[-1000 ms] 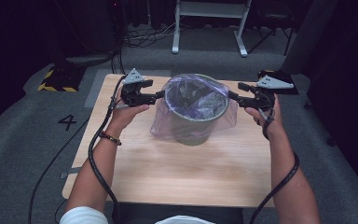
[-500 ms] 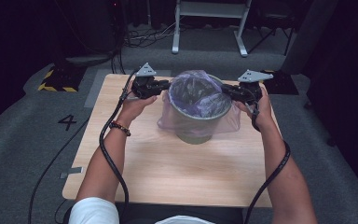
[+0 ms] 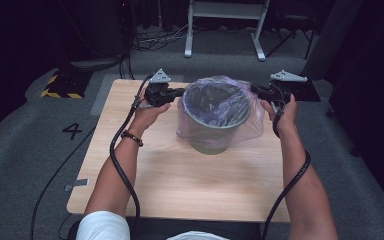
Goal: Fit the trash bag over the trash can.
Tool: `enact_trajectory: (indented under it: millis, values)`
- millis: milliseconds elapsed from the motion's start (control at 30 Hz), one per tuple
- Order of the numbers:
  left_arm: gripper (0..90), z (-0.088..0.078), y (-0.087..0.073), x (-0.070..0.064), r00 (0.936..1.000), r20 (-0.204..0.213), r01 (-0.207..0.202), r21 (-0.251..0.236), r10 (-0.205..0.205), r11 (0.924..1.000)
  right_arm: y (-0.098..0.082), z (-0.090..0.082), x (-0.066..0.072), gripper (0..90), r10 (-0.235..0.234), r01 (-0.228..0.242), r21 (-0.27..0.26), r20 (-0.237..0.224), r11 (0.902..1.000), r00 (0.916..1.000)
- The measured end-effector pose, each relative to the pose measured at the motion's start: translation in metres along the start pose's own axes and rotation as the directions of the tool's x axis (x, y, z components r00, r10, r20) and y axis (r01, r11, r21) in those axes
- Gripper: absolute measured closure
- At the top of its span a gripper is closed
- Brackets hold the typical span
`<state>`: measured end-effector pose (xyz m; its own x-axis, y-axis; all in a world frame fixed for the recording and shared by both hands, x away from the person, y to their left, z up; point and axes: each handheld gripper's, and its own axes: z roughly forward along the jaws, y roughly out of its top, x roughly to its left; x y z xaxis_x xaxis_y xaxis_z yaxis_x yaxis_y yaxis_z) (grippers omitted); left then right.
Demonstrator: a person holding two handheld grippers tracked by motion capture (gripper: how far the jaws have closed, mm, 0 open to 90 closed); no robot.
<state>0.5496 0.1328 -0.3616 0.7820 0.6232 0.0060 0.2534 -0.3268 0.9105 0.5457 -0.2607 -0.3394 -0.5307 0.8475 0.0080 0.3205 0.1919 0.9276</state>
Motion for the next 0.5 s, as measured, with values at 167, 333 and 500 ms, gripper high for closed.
enact_trajectory:
  millis: [167, 333, 500]
  values:
    - [90.0, 0.005, -0.004, 0.001, 0.9997, 0.007, 0.025, -0.014, -0.025, 0.9996, -0.015, 0.016, -0.019, 86.9, 0.059, -0.061, 0.064, 0.031, 0.9960, 0.9978]
    - [90.0, 0.007, -0.008, 0.001, 0.9995, 0.014, 0.029, -0.004, -0.029, 0.9996, -0.030, 0.026, -0.025, 88.5, 0.082, -0.082, 0.086, 0.006, 0.9929, 0.9966]
    - [90.0, 0.006, -0.019, 0.000, 0.9996, 0.012, 0.027, 0.008, -0.027, 0.9996, -0.046, 0.030, -0.021, 88.8, 0.073, -0.070, 0.121, -0.018, 0.9902, 0.9972]
